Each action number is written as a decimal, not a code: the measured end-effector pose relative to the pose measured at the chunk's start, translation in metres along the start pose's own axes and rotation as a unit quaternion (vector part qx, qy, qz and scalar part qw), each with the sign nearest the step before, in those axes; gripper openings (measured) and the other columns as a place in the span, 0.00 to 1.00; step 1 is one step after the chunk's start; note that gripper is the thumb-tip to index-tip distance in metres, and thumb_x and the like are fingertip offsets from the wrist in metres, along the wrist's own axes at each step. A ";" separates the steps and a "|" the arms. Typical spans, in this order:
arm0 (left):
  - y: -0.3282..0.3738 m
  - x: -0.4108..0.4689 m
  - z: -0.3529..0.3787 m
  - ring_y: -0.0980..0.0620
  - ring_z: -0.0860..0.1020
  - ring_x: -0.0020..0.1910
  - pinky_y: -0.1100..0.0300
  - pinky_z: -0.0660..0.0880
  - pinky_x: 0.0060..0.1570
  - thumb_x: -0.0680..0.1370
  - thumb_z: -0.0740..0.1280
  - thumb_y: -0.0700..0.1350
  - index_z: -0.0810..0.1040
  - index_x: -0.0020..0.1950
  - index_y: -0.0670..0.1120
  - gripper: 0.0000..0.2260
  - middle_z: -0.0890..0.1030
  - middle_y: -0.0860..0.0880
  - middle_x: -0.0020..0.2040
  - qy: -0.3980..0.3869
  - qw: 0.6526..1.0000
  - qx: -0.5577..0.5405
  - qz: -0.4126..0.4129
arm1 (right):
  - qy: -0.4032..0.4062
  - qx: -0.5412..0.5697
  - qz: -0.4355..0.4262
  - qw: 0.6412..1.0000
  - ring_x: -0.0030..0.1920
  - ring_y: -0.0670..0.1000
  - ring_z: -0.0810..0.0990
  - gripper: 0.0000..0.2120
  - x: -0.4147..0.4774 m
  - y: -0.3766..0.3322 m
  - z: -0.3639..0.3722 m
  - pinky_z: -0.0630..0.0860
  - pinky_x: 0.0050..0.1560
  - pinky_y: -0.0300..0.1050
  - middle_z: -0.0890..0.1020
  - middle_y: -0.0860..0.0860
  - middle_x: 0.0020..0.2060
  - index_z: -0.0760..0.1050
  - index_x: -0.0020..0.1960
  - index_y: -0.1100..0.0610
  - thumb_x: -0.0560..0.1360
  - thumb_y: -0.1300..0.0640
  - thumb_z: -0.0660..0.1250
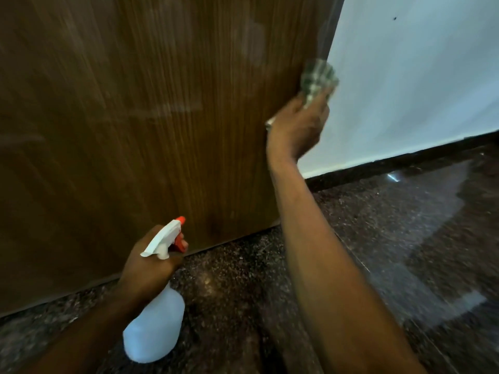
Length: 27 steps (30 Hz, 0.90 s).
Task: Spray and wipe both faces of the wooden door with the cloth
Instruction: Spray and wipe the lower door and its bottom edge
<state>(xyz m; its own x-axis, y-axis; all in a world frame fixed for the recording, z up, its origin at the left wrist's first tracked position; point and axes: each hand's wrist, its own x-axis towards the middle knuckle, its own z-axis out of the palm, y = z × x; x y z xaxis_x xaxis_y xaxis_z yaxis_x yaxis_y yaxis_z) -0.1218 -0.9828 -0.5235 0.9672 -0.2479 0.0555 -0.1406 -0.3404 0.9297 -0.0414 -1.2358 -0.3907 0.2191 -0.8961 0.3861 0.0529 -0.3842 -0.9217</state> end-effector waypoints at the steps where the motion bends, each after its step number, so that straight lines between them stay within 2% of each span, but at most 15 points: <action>1: -0.001 0.001 0.003 0.51 0.81 0.46 0.53 0.76 0.52 0.69 0.70 0.28 0.75 0.57 0.61 0.30 0.82 0.49 0.44 0.002 1.000 0.007 0.011 | 0.004 -0.010 -0.052 0.999 0.56 0.51 0.75 0.29 -0.002 -0.001 0.001 0.70 0.52 0.44 0.75 0.54 0.62 0.53 0.80 0.52 0.82 0.54 0.59; 3: 0.004 -0.001 0.009 0.50 0.80 0.46 0.52 0.76 0.51 0.69 0.70 0.29 0.75 0.57 0.60 0.29 0.82 0.49 0.43 -0.010 1.000 0.006 0.006 | 0.017 -0.032 -0.067 0.997 0.54 0.51 0.76 0.30 -0.016 0.015 0.002 0.73 0.52 0.47 0.75 0.53 0.60 0.52 0.80 0.49 0.81 0.55 0.60; 4: 0.006 -0.002 0.011 0.49 0.80 0.47 0.52 0.76 0.51 0.68 0.70 0.30 0.75 0.56 0.59 0.26 0.82 0.50 0.44 -0.014 1.000 0.014 0.004 | 0.013 -0.036 -0.028 0.999 0.53 0.50 0.76 0.31 -0.029 0.037 0.001 0.75 0.50 0.46 0.74 0.52 0.60 0.51 0.80 0.46 0.81 0.56 0.60; 6: 0.013 -0.007 0.017 0.48 0.80 0.47 0.53 0.75 0.49 0.66 0.71 0.37 0.76 0.55 0.56 0.21 0.82 0.48 0.46 -0.016 1.000 0.014 -0.006 | -0.046 -0.055 0.121 0.990 0.54 0.49 0.76 0.31 -0.062 0.099 -0.007 0.75 0.49 0.44 0.73 0.50 0.61 0.49 0.80 0.42 0.82 0.55 0.59; 8: 0.015 -0.010 0.022 0.48 0.80 0.50 0.54 0.75 0.52 0.65 0.72 0.40 0.77 0.59 0.52 0.23 0.83 0.47 0.49 -0.023 0.999 0.010 -0.026 | -0.136 -0.109 0.260 0.950 0.57 0.54 0.77 0.29 -0.098 0.153 -0.019 0.75 0.52 0.47 0.74 0.53 0.63 0.50 0.80 0.46 0.82 0.54 0.58; 10: 0.018 -0.012 0.020 0.51 0.80 0.50 0.55 0.75 0.54 0.65 0.72 0.39 0.77 0.59 0.53 0.24 0.83 0.50 0.49 -0.035 0.999 0.009 -0.020 | -0.215 -0.140 0.337 0.906 0.60 0.61 0.77 0.26 -0.123 0.187 -0.022 0.73 0.59 0.51 0.77 0.61 0.63 0.55 0.79 0.54 0.83 0.54 0.57; 11: 0.020 -0.012 0.018 0.53 0.81 0.48 0.57 0.76 0.53 0.65 0.71 0.39 0.77 0.56 0.55 0.22 0.84 0.52 0.46 -0.045 0.999 0.006 -0.008 | -0.224 -0.138 0.354 0.897 0.60 0.63 0.77 0.24 -0.125 0.191 -0.020 0.73 0.60 0.51 0.77 0.63 0.62 0.59 0.77 0.58 0.83 0.54 0.57; 12: 0.024 -0.014 0.014 0.56 0.81 0.46 0.61 0.76 0.50 0.65 0.71 0.38 0.77 0.53 0.57 0.21 0.84 0.54 0.43 -0.056 0.998 0.002 0.002 | -0.213 -0.130 0.362 0.898 0.60 0.63 0.77 0.22 -0.122 0.189 -0.016 0.73 0.61 0.52 0.78 0.64 0.61 0.62 0.75 0.59 0.82 0.55 0.58; 14: 0.035 -0.016 0.009 0.60 0.80 0.46 0.70 0.74 0.43 0.66 0.69 0.36 0.75 0.50 0.59 0.21 0.83 0.58 0.44 -0.071 0.997 -0.008 0.029 | -0.126 -0.068 0.347 0.927 0.59 0.61 0.78 0.21 -0.104 0.170 -0.008 0.74 0.60 0.51 0.78 0.61 0.61 0.65 0.74 0.58 0.82 0.55 0.59; 16: 0.039 -0.016 0.003 0.60 0.80 0.47 0.73 0.74 0.42 0.65 0.68 0.35 0.75 0.49 0.58 0.20 0.82 0.56 0.46 -0.060 0.997 -0.013 0.047 | -0.059 -0.030 0.259 0.964 0.59 0.56 0.77 0.23 -0.079 0.132 -0.005 0.72 0.56 0.48 0.77 0.57 0.61 0.64 0.76 0.54 0.82 0.54 0.60; 18: 0.037 -0.017 -0.003 0.62 0.80 0.46 0.75 0.73 0.43 0.64 0.67 0.36 0.75 0.49 0.58 0.20 0.82 0.58 0.46 -0.044 0.998 -0.015 0.053 | -0.054 -0.031 0.137 0.989 0.58 0.51 0.75 0.25 -0.065 0.096 -0.006 0.67 0.52 0.43 0.75 0.55 0.61 0.59 0.78 0.52 0.82 0.52 0.59; 21: 0.025 -0.020 -0.010 0.64 0.79 0.46 0.75 0.73 0.45 0.67 0.69 0.32 0.74 0.52 0.60 0.25 0.82 0.63 0.45 -0.031 0.999 0.003 0.043 | -0.061 -0.065 0.023 0.996 0.55 0.49 0.72 0.27 -0.063 0.082 -0.004 0.65 0.52 0.41 0.74 0.53 0.61 0.54 0.80 0.49 0.83 0.53 0.58; 23: 0.017 -0.025 -0.018 0.59 0.80 0.47 0.69 0.75 0.47 0.68 0.69 0.30 0.75 0.54 0.60 0.26 0.83 0.57 0.45 -0.025 0.999 0.009 0.027 | -0.064 -0.119 0.062 0.989 0.51 0.45 0.71 0.25 -0.077 0.114 -0.001 0.68 0.50 0.40 0.74 0.50 0.58 0.56 0.78 0.45 0.83 0.54 0.57; 25: 0.010 -0.031 -0.025 0.53 0.81 0.46 0.58 0.77 0.51 0.67 0.69 0.33 0.76 0.55 0.59 0.24 0.83 0.49 0.45 -0.024 1.000 0.010 0.008 | -0.108 -0.169 0.176 0.964 0.48 0.46 0.76 0.15 -0.097 0.160 0.000 0.71 0.48 0.38 0.77 0.50 0.55 0.64 0.70 0.45 0.84 0.53 0.54; 27: 0.005 -0.040 -0.032 0.53 0.81 0.46 0.56 0.76 0.51 0.65 0.69 0.34 0.77 0.55 0.57 0.24 0.83 0.47 0.45 -0.021 1.000 0.001 -0.013 | -0.190 -0.179 0.261 0.929 0.58 0.56 0.78 0.20 -0.119 0.191 -0.003 0.73 0.55 0.47 0.76 0.57 0.63 0.59 0.76 0.51 0.84 0.54 0.53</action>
<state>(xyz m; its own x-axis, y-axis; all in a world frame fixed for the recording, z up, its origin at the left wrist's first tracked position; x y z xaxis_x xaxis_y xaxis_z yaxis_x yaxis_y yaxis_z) -0.1540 -0.9456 -0.5092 0.9605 -0.2778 0.0164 -0.1167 -0.3484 0.9301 -0.0605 -1.2033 -0.6123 0.4549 -0.8644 -0.2141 -0.4701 -0.0289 -0.8821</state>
